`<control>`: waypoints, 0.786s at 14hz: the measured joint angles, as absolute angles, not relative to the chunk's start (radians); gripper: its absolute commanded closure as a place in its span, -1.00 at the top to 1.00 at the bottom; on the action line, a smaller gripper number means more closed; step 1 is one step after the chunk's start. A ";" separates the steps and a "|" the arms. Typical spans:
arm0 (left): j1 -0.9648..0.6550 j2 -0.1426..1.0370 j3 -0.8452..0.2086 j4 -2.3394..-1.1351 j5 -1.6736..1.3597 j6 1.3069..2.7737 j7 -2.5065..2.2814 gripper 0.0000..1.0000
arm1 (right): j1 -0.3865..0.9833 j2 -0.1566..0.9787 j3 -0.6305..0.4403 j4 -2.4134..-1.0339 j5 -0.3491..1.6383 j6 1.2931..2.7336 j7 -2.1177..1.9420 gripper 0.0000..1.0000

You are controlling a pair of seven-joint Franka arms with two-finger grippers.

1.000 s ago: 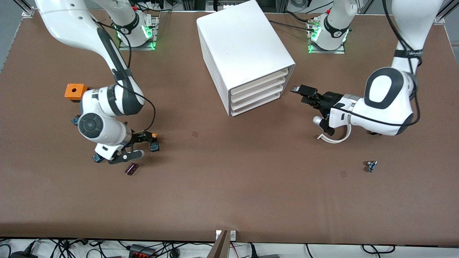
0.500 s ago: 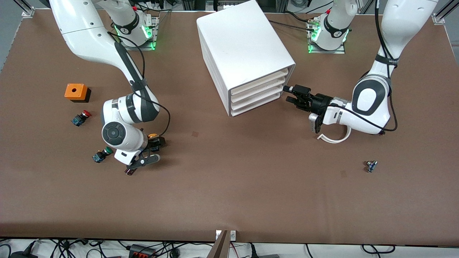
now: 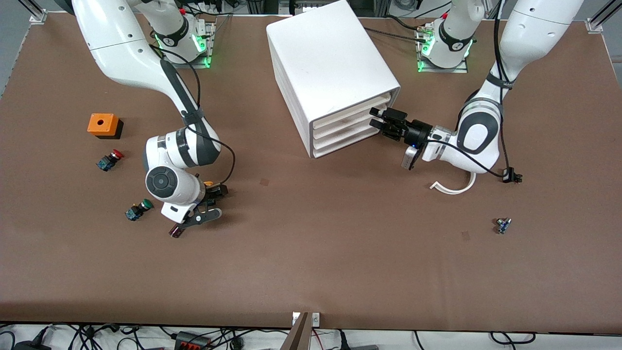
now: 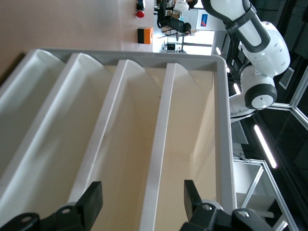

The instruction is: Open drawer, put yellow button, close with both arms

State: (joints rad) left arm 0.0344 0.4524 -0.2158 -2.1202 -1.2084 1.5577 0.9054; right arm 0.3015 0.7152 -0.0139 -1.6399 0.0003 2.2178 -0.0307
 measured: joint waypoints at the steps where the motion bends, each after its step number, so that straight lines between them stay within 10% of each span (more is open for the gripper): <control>1: 0.034 0.452 -0.218 -2.125 -1.211 1.542 0.907 0.40 | 0.302 0.716 -0.014 -1.644 0.000 2.217 -0.030 0.76; 8: 0.034 0.453 -0.238 -2.149 -1.216 1.529 0.909 -0.76 | 0.305 0.722 -0.014 -1.655 0.000 2.216 -0.029 -0.85; 11: 0.036 0.454 -0.237 -2.146 -1.220 1.528 0.927 -0.86 | 0.307 0.717 -0.014 -1.652 0.001 2.216 -0.029 -1.00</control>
